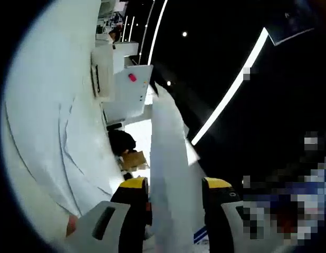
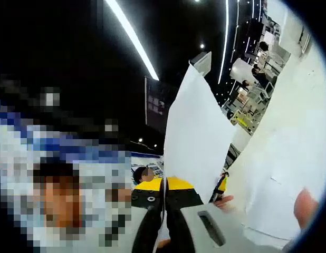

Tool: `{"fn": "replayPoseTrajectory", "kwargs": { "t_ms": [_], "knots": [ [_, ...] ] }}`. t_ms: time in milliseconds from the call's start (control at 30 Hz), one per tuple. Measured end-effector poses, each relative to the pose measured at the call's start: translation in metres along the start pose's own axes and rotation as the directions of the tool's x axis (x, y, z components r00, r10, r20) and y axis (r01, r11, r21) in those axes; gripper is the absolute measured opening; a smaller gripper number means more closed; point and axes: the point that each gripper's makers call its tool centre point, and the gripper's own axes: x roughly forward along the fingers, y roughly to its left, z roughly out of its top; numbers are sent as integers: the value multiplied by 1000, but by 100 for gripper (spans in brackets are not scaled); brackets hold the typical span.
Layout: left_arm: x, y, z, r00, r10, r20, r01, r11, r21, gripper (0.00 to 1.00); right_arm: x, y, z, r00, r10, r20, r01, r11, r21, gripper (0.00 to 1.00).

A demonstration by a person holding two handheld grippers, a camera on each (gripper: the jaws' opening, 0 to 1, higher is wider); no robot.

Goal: Organize the stack of printing papers by aligning and flattening the scattered papers on the table

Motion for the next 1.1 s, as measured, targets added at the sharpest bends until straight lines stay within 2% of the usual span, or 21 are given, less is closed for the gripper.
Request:
{"fn": "replayPoseTrajectory", "kwargs": {
  "t_ms": [100, 167, 233, 333, 433, 467, 533, 567, 633, 733, 800, 1000, 1100],
  "knots": [
    [3, -6, -6, 1000, -7, -7, 7, 1000, 17, 42, -3, -9, -7, 1000, -24, -10, 24, 1000, 9, 0],
    [4, -8, -9, 1000, -11, -13, 11, 1000, 20, 38, -6, -16, -20, 997, -50, -62, 53, 997, 53, 0],
    [4, -13, -11, 1000, -21, -18, 21, 999, 35, 36, -9, -30, -28, 989, -111, -94, 116, 993, 39, 0],
    [6, -10, -10, 999, 9, -35, -6, 998, 70, 36, -13, -43, -39, 978, -154, -138, 164, 984, 69, 0],
    [9, -5, -11, 998, 42, -48, -37, 994, 102, 34, -13, -49, -52, 969, -176, -175, 189, 980, 59, 0],
    [9, -3, -10, 998, 52, -47, -46, 992, 115, 33, -12, -50, -55, 967, -180, -179, 192, 980, 56, 0],
    [8, 10, -13, 988, 132, -75, -117, 976, 184, 30, -13, -53, -63, 961, -192, -199, 207, 977, 57, 0],
    [8, 13, -12, 986, 148, -74, -131, 971, 199, 29, -14, -55, -66, 959, -196, -203, 211, 976, 52, 0],
    [8, 14, -10, 987, 146, -73, -129, 973, 193, 25, -16, -58, -67, 955, -209, -211, 226, 972, 58, 0],
    [7, 16, -8, 986, 156, -63, -139, 968, 211, 24, -18, -60, -70, 952, -216, -216, 233, 971, 58, 0],
    [8, 16, -13, 984, 162, -67, -144, 965, 221, 24, -17, -57, -76, 952, -204, -228, 224, 972, 67, 0],
    [9, 18, -7, 982, 176, -65, -155, 959, 239, 23, -18, -57, -81, 947, -204, -247, 225, 973, 58, 0],
    [10, 17, -8, 981, 181, -64, -159, 953, 259, 19, -19, -58, -83, 944, -206, -258, 228, 972, 55, 0]
  ]
}}
